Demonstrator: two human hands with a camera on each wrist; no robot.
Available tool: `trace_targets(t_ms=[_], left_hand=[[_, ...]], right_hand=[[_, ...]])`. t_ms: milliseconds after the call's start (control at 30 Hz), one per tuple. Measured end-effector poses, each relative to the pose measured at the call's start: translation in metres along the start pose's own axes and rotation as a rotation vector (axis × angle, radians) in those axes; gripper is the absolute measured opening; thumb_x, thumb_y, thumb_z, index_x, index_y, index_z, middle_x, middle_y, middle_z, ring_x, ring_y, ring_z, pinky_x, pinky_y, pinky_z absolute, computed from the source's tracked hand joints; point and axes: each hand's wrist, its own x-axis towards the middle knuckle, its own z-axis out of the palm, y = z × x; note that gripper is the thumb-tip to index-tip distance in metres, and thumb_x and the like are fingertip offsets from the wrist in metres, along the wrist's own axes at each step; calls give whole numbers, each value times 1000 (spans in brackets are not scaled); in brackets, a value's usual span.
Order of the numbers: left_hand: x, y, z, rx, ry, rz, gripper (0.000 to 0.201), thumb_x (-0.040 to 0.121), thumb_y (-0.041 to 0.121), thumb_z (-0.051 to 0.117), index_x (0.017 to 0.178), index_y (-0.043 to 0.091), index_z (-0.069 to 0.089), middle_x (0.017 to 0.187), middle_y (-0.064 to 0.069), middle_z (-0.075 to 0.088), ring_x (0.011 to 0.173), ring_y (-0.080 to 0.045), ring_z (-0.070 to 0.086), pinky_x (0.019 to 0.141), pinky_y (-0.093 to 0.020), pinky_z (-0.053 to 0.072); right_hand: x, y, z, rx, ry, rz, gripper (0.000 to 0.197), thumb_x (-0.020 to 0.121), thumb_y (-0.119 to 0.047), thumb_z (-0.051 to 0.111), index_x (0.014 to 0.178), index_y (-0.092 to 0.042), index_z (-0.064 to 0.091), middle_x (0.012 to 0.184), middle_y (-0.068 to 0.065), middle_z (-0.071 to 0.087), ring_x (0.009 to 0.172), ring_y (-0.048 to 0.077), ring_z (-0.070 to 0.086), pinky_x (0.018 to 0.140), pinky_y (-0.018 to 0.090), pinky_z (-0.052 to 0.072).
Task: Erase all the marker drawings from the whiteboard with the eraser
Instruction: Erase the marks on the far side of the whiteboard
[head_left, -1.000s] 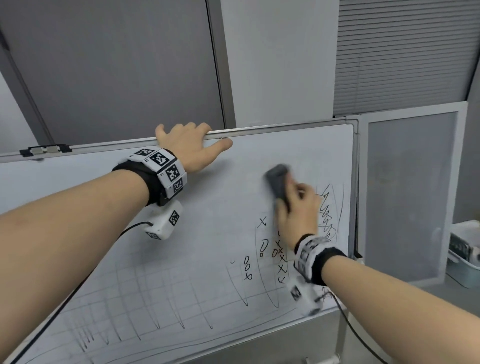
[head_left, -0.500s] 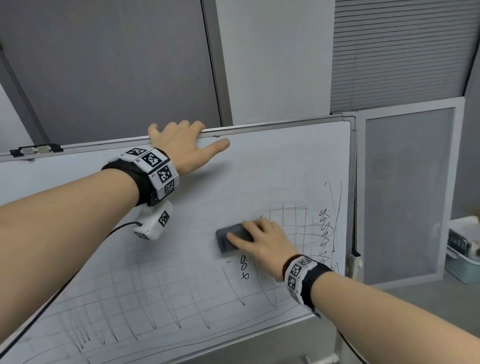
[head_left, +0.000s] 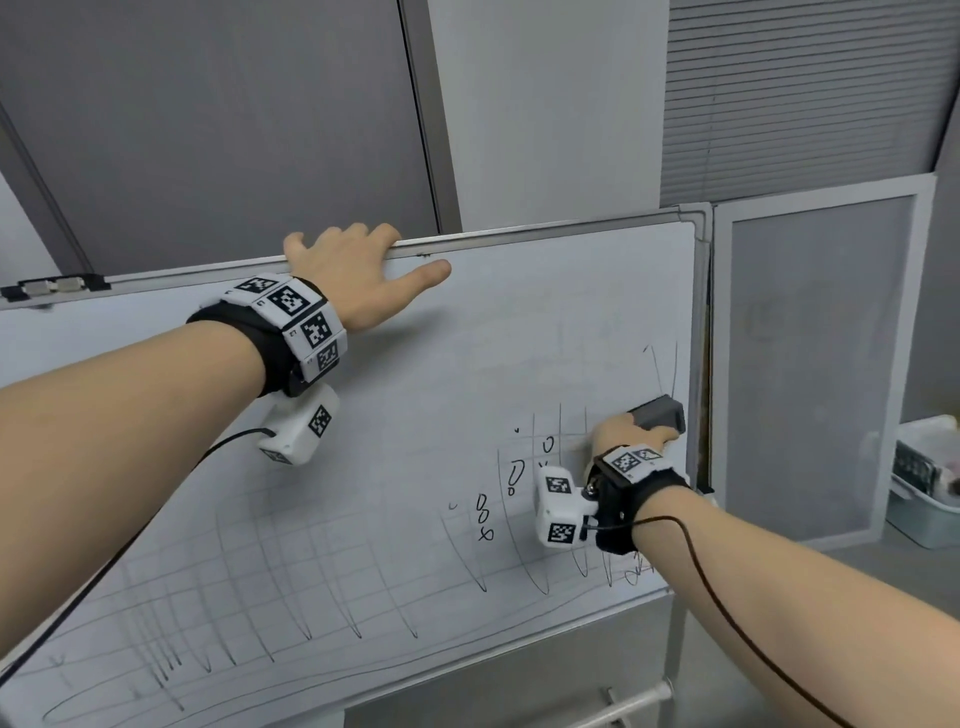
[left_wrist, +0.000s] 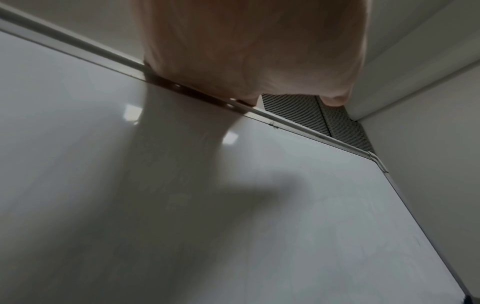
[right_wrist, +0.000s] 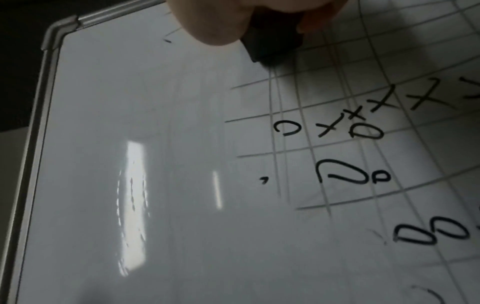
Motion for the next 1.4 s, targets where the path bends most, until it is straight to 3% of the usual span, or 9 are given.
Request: trace_targets(t_ms=[133, 300, 400, 600, 700, 800, 1000, 1233, 1400], left_hand=[[0, 3, 0, 3, 6, 0, 97, 67, 95, 6, 128, 31, 48, 124, -3, 57, 118, -29, 50, 105, -56, 23], [-3, 3, 0, 3, 4, 13, 95, 69, 94, 8, 127, 30, 48, 124, -4, 57, 118, -30, 50, 104, -57, 23], [-3, 6, -1, -2, 8, 9, 95, 69, 94, 8, 127, 31, 48, 125, -3, 57, 119, -29, 49, 104, -56, 24], [-4, 4, -1, 5, 31, -4, 96, 67, 96, 9, 126, 31, 50, 121, -2, 58, 116, -28, 51, 105, -56, 25], [-5, 3, 0, 14, 36, -2, 98, 65, 96, 8, 125, 31, 49, 121, -2, 58, 115, -29, 51, 105, -57, 25], [-4, 6, 1, 18, 27, -2, 98, 65, 96, 7, 126, 31, 49, 123, -1, 57, 116, -29, 50, 106, -57, 23], [-3, -1, 2, 14, 27, -2, 97, 67, 95, 9, 127, 31, 48, 125, -2, 57, 117, -29, 49, 106, -57, 22], [-2, 8, 2, 7, 33, 0, 98, 66, 96, 8, 127, 31, 49, 125, -1, 57, 117, -28, 50, 106, -57, 23], [-1, -2, 3, 9, 33, 2, 98, 66, 96, 8, 128, 30, 48, 124, -3, 57, 118, -30, 49, 106, -59, 22]], right_hand=[[-16, -4, 5, -278, 150, -739, 70, 95, -22, 55, 156, -28, 22, 133, 20, 41, 117, 40, 41, 99, 47, 40], [-1, 15, -6, -898, -189, -1805, 82, 72, -2, 63, 145, -30, 38, 125, 14, 51, 99, 35, 47, 81, 44, 45], [-8, 17, -6, -650, -23, -1516, 71, 87, -20, 67, 149, -28, 34, 123, 13, 48, 99, 33, 44, 84, 44, 45], [2, -19, -10, -83, -45, -79, 62, 99, -30, 49, 154, -15, 25, 148, 20, 38, 130, 39, 43, 111, 49, 34], [10, -24, -19, -477, -171, -69, 38, 94, -14, 55, 131, -5, 54, 137, 21, 52, 123, 40, 52, 110, 55, 35], [1, -26, -23, -305, -56, -179, 56, 98, -23, 50, 150, -13, 31, 144, 22, 39, 130, 41, 42, 109, 48, 34], [13, -26, -24, -518, 46, -1149, 68, 92, -23, 60, 153, -25, 32, 121, 18, 45, 106, 36, 41, 90, 45, 43], [64, -29, -28, -214, 61, -172, 56, 95, -30, 53, 146, -13, 40, 132, 17, 56, 109, 35, 56, 100, 41, 45], [58, -22, -31, -206, -233, -18, 46, 99, -28, 46, 141, -9, 46, 126, 7, 58, 112, 27, 58, 73, 23, 51]])
